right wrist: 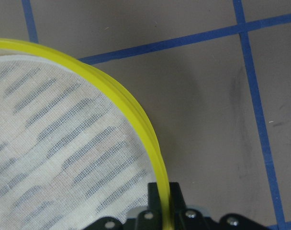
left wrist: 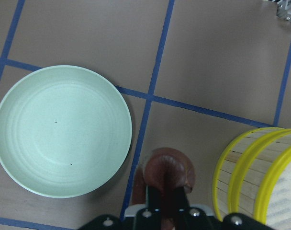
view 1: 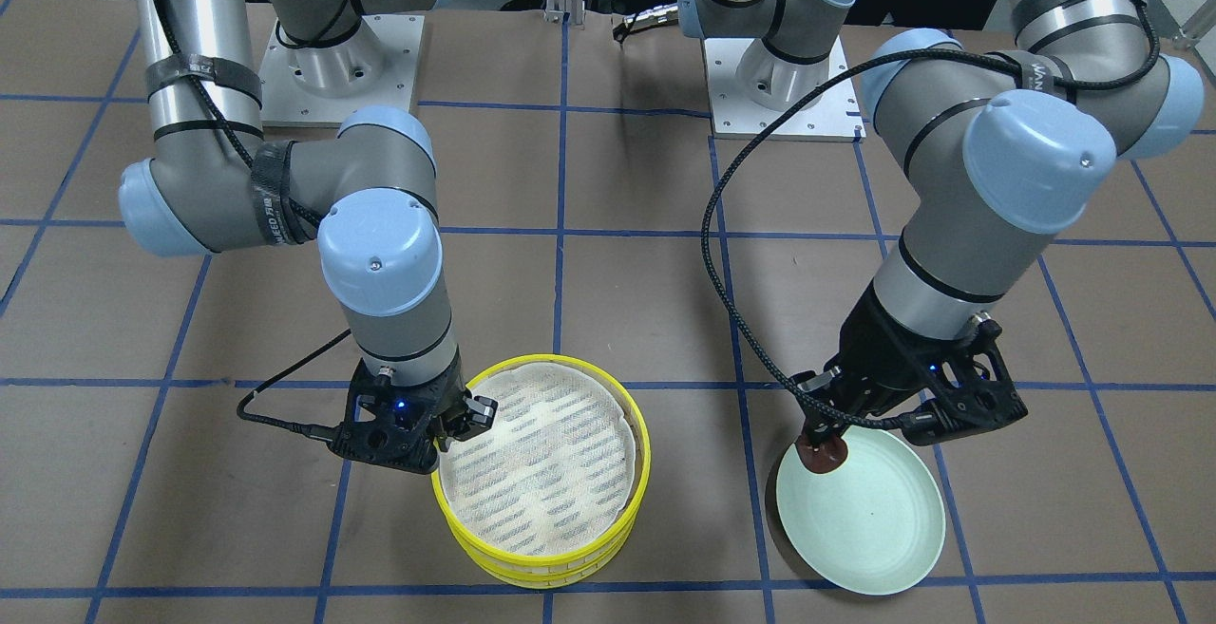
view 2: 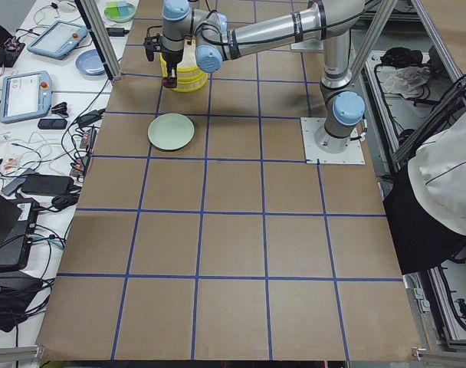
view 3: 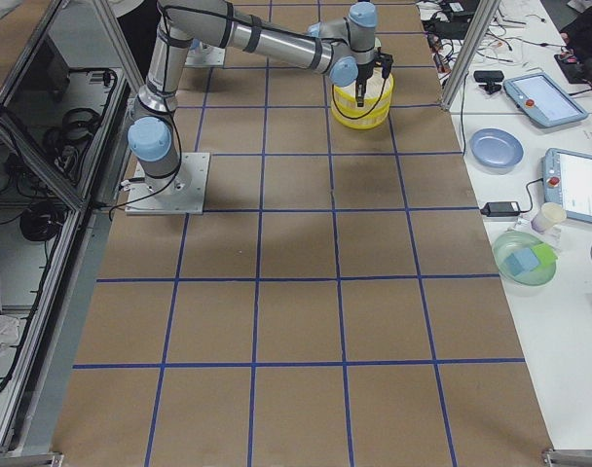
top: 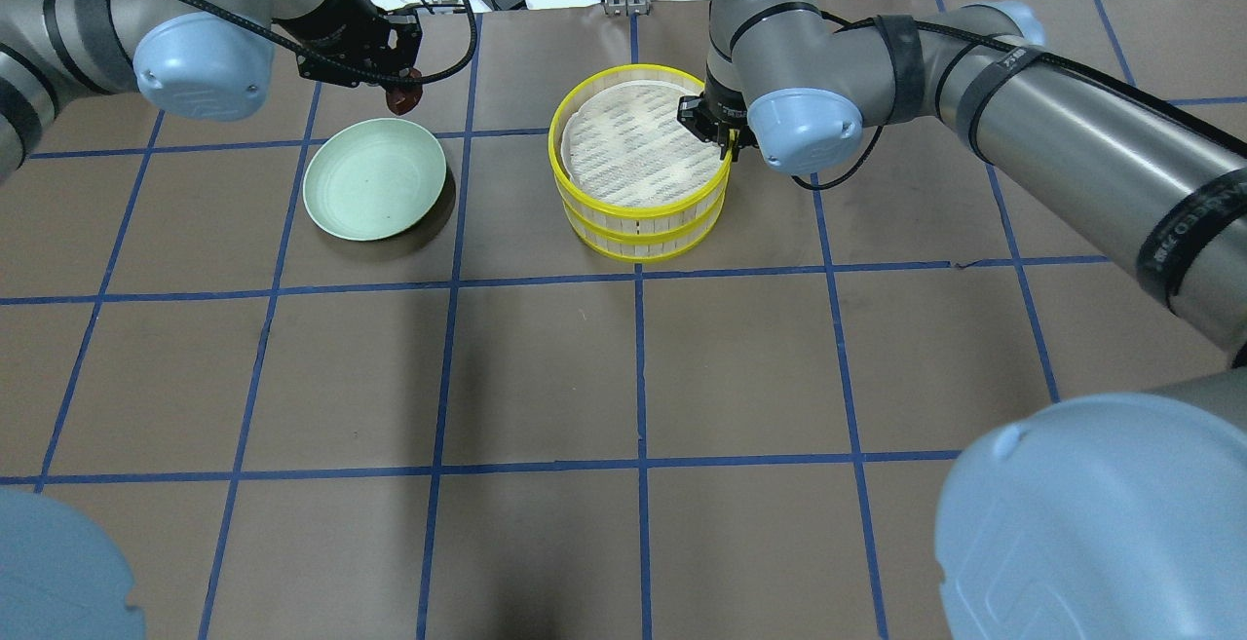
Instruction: Stack buns with steamer
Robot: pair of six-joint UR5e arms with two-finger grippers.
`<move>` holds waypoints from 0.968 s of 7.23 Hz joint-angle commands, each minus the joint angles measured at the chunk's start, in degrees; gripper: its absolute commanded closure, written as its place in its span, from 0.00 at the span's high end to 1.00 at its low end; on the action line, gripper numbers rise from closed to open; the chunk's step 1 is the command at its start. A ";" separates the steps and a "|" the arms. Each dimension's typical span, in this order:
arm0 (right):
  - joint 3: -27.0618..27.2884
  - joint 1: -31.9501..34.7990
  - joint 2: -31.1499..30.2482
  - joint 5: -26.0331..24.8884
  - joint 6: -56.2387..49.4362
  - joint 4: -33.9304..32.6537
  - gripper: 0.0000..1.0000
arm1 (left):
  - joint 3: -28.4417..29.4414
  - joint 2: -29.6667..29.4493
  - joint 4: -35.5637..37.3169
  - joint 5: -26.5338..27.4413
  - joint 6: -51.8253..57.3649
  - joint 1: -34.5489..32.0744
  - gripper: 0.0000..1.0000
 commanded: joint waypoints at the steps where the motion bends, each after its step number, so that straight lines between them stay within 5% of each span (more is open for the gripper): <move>1: 0.00 -0.03 0.24 -0.05 -0.40 -0.22 0.00 | -0.09 -0.08 0.12 -1.13 -7.01 -2.61 0.00; 2: 0.00 -0.03 0.16 -0.05 -0.22 -0.22 0.18 | 0.00 0.00 0.82 -2.97 -10.88 -4.62 0.00; 3: 0.00 -0.03 0.24 -0.40 -0.40 -1.00 0.24 | 0.00 0.09 1.00 -2.98 -12.66 -6.21 0.00; 5: 0.09 -0.03 0.33 -0.49 -0.05 -2.58 0.91 | -0.09 -0.87 3.27 -8.65 -19.40 -6.75 0.00; 7: -0.35 -1.25 -2.28 0.12 -4.23 -1.98 1.00 | -0.96 -3.41 7.50 -15.07 -23.83 -7.71 0.00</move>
